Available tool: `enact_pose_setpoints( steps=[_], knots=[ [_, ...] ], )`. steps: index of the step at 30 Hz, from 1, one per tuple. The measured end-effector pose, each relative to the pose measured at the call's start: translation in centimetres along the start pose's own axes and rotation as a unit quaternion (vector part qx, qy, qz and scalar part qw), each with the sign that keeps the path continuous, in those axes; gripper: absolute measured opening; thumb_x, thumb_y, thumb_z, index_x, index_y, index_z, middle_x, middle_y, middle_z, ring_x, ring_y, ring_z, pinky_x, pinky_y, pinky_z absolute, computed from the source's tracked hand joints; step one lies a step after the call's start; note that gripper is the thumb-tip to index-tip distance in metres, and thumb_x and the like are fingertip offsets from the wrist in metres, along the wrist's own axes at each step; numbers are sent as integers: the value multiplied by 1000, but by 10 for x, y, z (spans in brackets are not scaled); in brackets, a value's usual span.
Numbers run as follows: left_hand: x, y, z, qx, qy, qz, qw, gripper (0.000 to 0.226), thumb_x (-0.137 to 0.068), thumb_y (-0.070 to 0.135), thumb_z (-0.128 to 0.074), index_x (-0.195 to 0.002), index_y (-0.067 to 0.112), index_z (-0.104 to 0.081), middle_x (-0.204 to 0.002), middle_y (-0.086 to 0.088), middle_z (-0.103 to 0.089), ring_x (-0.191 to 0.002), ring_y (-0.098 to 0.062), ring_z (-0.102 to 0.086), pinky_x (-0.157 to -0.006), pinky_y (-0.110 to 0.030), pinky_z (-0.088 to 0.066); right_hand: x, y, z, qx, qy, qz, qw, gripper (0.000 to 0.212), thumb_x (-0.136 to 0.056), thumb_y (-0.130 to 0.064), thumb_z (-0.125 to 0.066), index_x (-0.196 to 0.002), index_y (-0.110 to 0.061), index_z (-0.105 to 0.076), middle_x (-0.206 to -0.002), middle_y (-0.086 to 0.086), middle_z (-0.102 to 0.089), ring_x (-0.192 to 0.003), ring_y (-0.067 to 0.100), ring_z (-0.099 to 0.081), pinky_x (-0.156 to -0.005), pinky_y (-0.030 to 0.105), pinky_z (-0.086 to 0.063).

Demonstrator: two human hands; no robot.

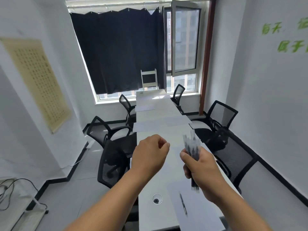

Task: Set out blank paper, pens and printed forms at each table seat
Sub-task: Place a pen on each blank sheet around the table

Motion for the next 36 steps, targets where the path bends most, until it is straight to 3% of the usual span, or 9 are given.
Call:
enact_pose_setpoints(
  steps=[7, 10, 17, 22, 33, 36],
  knots=[
    [60, 18, 42, -11, 47, -13, 999, 19, -103, 51, -65, -105, 34, -75, -99, 21, -75, -95, -4, -70, -90, -38, -62, 48, -34, -10, -12, -34, 36, 999, 7, -107, -19, -66, -107, -12, -66, -66, 4, -59, -59, 19, -53, -61, 36, -49],
    [79, 10, 63, -11, 59, 1, 998, 19, -102, 50, -64, -103, 34, -75, -96, 22, -75, -92, -1, -70, -87, -36, -62, 62, -48, -26, -21, -42, 47, 998, 6, -107, -19, -66, -108, -13, -67, -65, 4, -61, -58, 18, -55, -59, 31, -50],
    [96, -28, 119, -2, 87, 25, 996, 17, -101, 45, -61, -98, 36, -75, -88, 23, -74, -86, 2, -69, -81, -30, -61, 79, -63, -78, -46, -53, 47, 996, 7, -109, -22, -66, -113, -16, -68, -69, 10, -69, -62, 19, -61, -62, 33, -55],
    [86, -89, 173, 21, 108, 18, 994, 15, -100, 44, -63, -92, 39, -74, -81, 23, -74, -80, 4, -69, -77, -31, -62, 71, -72, -152, -45, -29, 54, 997, 9, -108, -25, -66, -113, -17, -68, -73, 15, -72, -62, 20, -63, -61, 31, -57],
    [35, -258, 302, 40, 120, 22, 992, 11, -102, 47, -65, -92, 44, -71, -88, 24, -73, -86, -3, -71, -84, -38, -66, 48, -115, -368, -25, -21, 100, 994, 12, -109, -20, -66, -100, -11, -65, -67, 13, -67, -58, 24, -61, -61, 42, -54],
    [27, -283, 325, 42, 121, 24, 992, 11, -102, 45, -65, -95, 41, -73, -88, 25, -72, -86, -1, -70, -84, -36, -66, 45, -120, -404, -28, -21, 93, 995, 15, -108, -19, -66, -97, -11, -64, -65, 12, -67, -57, 26, -60, -56, 39, -51]
  ],
)
Point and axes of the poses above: each hand's wrist, its own x-axis away from the middle knuckle, its own z-axis out of the back of the hand, y = z × x, the point moved 2 cm from there along -x, towards the middle knuckle
